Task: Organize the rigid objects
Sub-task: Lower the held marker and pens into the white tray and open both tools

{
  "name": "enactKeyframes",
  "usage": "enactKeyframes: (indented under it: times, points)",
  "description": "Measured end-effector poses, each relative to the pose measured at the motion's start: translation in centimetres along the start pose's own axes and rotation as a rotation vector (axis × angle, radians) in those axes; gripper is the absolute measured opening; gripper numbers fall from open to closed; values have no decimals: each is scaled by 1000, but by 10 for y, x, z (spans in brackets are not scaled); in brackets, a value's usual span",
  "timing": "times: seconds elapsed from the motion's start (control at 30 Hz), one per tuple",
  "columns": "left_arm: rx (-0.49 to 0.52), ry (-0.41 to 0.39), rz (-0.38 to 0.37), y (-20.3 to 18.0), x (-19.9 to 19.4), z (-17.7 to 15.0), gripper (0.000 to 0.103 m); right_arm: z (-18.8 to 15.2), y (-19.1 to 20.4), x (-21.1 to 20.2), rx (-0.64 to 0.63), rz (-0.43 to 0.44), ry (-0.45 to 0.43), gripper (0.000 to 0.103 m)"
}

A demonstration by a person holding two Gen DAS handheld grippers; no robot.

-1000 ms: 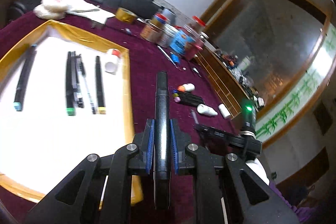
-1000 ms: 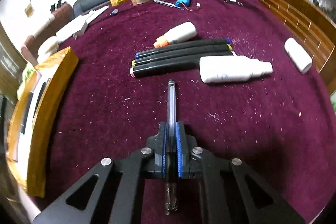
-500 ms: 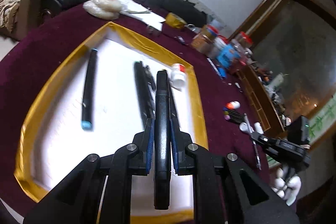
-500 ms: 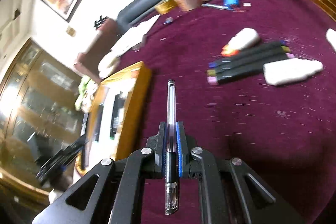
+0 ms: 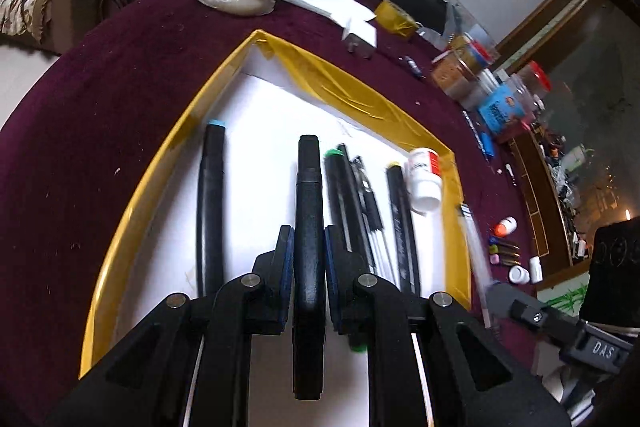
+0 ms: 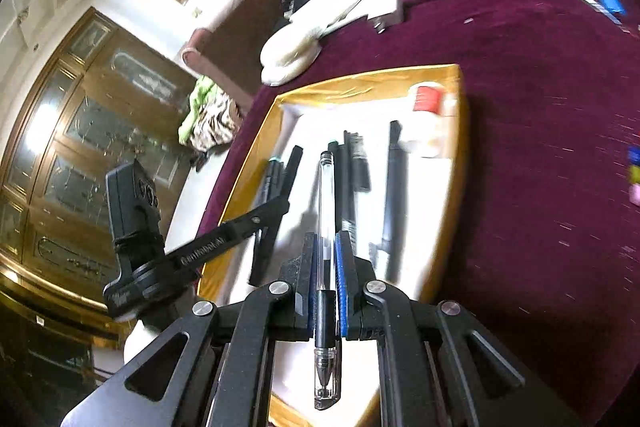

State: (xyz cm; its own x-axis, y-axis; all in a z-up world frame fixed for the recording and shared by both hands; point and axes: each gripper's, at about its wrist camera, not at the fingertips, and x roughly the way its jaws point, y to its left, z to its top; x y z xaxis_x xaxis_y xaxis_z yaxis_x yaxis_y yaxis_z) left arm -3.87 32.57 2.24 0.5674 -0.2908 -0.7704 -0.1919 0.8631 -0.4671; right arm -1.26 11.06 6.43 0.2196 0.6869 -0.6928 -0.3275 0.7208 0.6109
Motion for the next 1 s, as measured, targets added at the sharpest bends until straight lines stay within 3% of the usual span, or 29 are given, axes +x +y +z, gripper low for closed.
enactKeyframes:
  times: [0.2,0.3,0.37,0.57,0.73,0.9,0.97,1.0]
  points:
    - [-45,-27,-18,10,-4,2,13,13,15,47,-2,-33,59,8]
    - [-44,-70,-37,13,-22,-1,23,18,20,63,-18,-54,78,8]
    - [-48,-102,-52,15,-36,-5,37,19,23,69,-36,-70,84,8]
    - [-79,-233,-98,17,-84,-28,47,18,23,64,-63,-114,45,11]
    - [-73,-313,-117,1,-108,-51,54,6,20,21,-126,-138,-48,18]
    - [-5,-331,-157,-38,-108,-69,56,-15,6,-43,-189,-217,-223,27]
    - [25,-315,-169,-55,-105,-75,58,-27,-1,-71,-223,-278,-328,35]
    - [46,-300,-173,-65,-101,-77,58,-35,-8,-89,-255,-313,-400,46]
